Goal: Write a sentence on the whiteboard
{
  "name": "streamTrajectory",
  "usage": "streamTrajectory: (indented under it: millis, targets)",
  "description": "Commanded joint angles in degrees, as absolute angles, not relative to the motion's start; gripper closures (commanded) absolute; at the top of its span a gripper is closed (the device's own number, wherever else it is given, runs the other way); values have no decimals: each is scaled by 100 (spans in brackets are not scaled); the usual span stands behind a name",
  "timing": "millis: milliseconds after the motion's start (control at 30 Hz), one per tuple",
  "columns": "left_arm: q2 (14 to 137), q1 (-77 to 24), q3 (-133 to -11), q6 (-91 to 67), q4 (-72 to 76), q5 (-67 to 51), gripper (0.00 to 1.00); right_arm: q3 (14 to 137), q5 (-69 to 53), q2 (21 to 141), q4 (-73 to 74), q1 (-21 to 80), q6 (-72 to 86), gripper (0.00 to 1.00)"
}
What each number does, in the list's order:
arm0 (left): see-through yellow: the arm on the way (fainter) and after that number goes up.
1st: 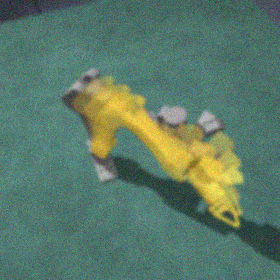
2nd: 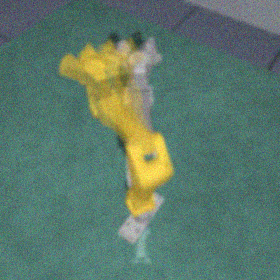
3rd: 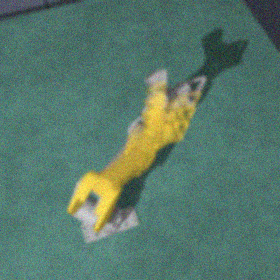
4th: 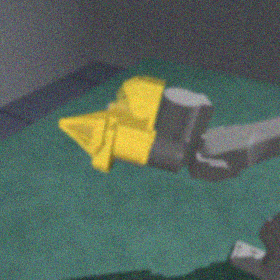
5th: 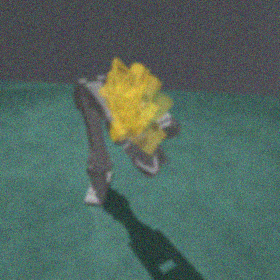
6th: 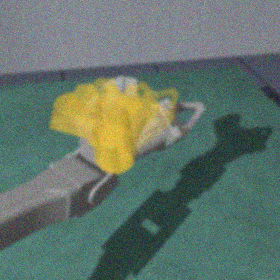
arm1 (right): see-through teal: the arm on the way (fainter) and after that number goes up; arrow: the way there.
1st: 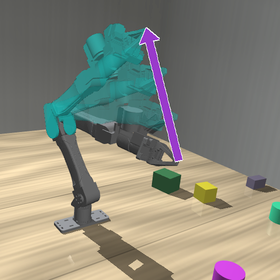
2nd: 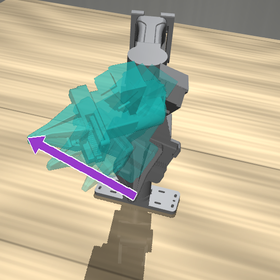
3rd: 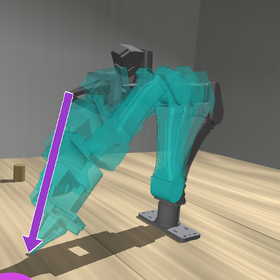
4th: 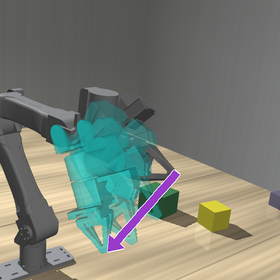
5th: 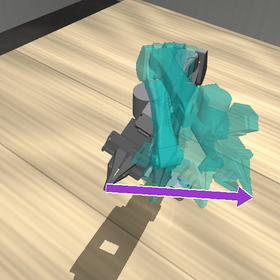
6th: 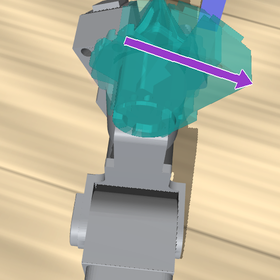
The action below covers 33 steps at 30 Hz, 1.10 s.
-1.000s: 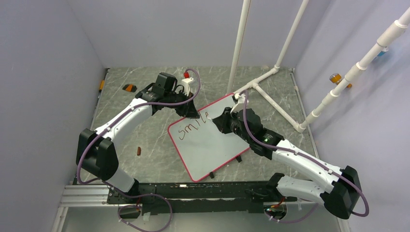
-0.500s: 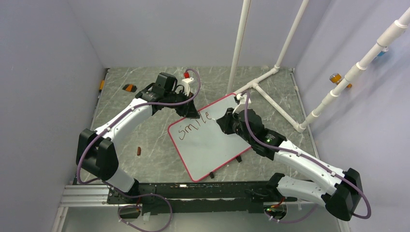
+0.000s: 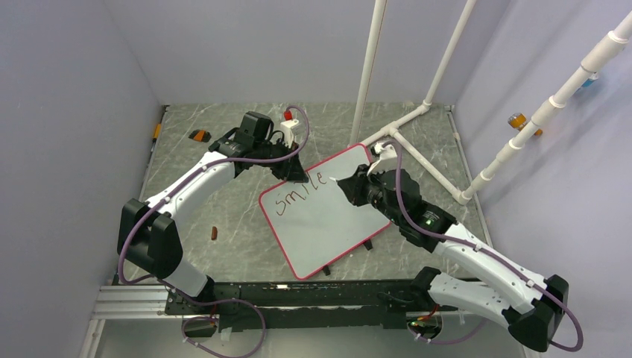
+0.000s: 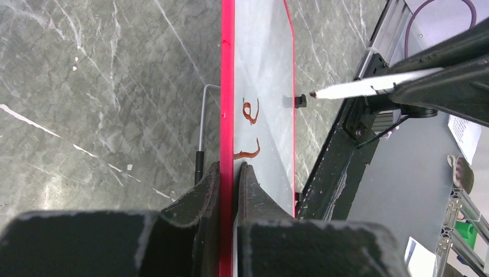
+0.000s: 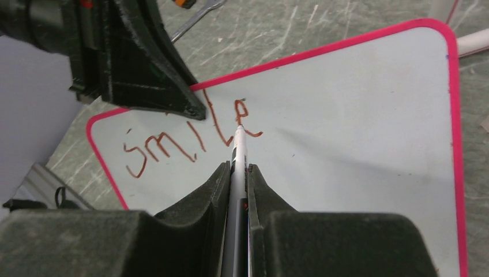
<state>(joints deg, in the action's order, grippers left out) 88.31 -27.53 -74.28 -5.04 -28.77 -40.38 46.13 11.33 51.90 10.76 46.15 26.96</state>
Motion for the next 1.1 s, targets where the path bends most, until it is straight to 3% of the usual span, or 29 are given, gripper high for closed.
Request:
streamTrajectory:
  millis: [0, 567, 1067]
  targets:
    - [8599, -2692, -7540, -70, -2482, -3197, 100, 4418, 501, 4950, 825, 4600, 2474, 100]
    - [8581, -2650, -7409, -175, -2266, -2948, 100, 3908, -1020, 4902, 112, 5265, 1743, 100]
    - [8554, -2649, -7365, -176, -2267, -2936, 100, 3915, -16, 5396, -113, 6319, 1521, 100]
